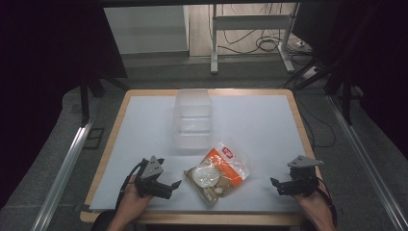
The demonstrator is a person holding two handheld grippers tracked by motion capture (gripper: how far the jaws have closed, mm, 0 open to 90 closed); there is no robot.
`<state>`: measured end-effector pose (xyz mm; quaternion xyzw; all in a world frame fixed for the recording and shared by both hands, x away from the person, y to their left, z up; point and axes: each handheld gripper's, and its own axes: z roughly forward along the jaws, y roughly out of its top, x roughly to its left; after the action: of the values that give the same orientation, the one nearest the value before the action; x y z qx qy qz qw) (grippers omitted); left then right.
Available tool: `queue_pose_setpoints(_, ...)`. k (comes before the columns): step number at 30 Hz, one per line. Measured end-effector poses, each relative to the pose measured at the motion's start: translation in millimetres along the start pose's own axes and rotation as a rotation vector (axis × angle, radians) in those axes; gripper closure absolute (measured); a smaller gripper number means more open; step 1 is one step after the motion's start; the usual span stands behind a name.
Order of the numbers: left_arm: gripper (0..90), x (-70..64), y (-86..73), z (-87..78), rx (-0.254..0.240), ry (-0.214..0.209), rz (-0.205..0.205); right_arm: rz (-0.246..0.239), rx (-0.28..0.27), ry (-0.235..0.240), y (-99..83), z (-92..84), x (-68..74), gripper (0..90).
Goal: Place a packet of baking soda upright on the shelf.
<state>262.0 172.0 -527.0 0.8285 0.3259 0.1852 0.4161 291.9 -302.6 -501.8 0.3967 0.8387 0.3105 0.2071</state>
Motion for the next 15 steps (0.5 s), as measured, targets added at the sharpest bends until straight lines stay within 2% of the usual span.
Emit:
queue_pose_setpoints(4,0.9,-1.0,0.0,0.0,0.003,-0.001,0.007,-0.008,0.012,0.006,-1.3,0.4,-0.2,0.9)
queue_pose_setpoints(15,0.8,-1.7,-0.1,0.9,0.005,-0.003,0.01,-0.003,-0.008,0.012,-2.0,-0.9,-4.1,0.9)
